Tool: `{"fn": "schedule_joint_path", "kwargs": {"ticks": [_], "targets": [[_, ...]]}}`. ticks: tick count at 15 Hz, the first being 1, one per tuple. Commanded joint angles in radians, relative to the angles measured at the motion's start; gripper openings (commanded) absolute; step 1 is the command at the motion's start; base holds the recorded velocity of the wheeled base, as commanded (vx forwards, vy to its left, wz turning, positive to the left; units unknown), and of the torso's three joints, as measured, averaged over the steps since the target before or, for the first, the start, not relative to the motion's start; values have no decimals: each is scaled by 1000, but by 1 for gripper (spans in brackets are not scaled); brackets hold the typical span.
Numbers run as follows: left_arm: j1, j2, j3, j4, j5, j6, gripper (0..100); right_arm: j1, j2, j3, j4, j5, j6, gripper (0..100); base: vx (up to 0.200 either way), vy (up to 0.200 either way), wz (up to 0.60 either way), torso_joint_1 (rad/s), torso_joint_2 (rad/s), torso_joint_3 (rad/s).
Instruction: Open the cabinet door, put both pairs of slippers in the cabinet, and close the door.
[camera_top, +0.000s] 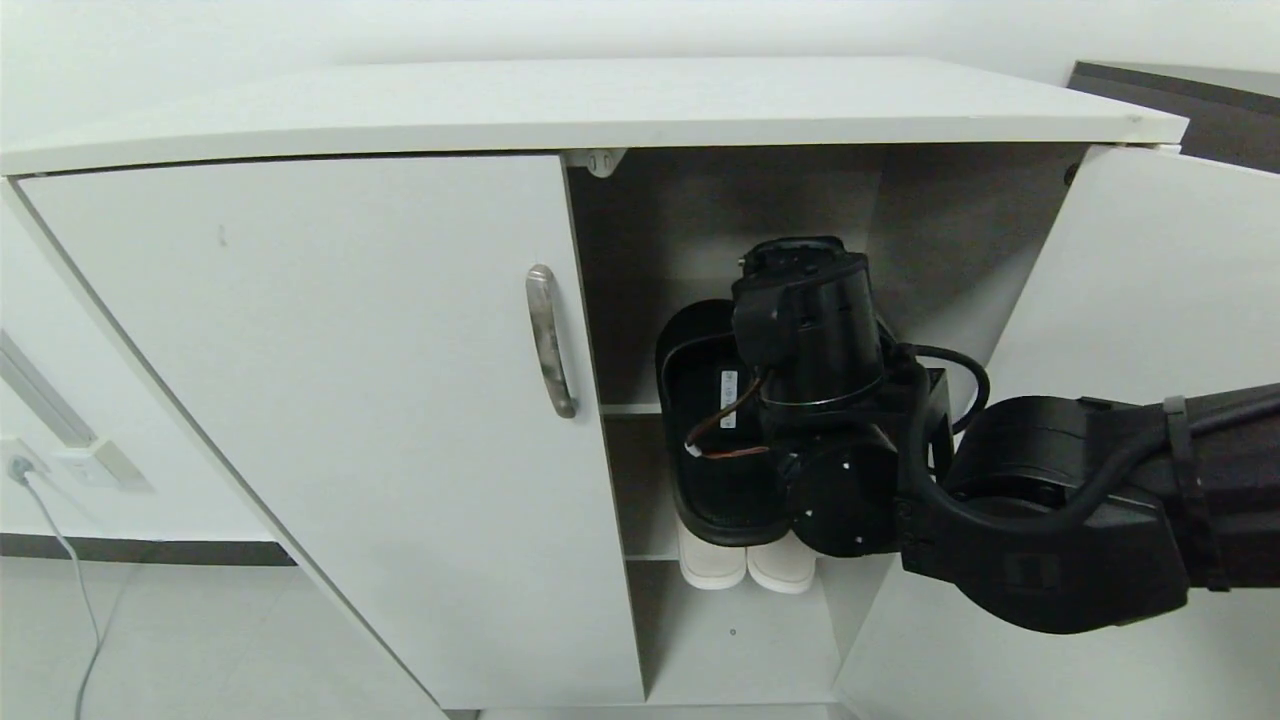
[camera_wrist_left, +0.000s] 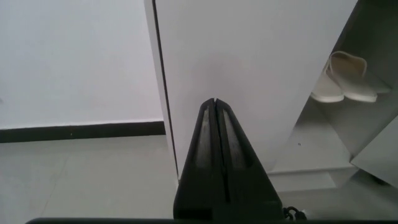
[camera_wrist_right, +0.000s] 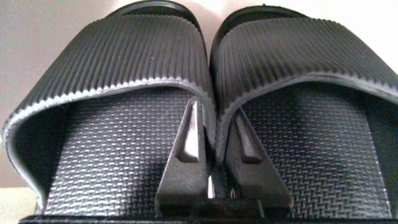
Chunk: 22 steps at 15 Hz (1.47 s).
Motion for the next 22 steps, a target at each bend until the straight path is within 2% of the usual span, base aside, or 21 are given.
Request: {"fn": "schedule_joint_path", "kwargs": {"ticks": [1,5,15,22], "targets": [[0,1,0,0,0,1,0,-21,31,-31,0,9,-5,0,0,0,0,0,0,0],[0,1,0,0,0,1,0,-80,86,-128,6,73,-28,0,0,0,0,0,0,0],[0,-1,0,0,2,0,0,-152,229,-426,106,90,-53,0,0,0,0,0,0,0],[0,1,0,0,2,-2,0,-167,246,-445,141,102,-47,0,0,0,0,0,0,0]]}}
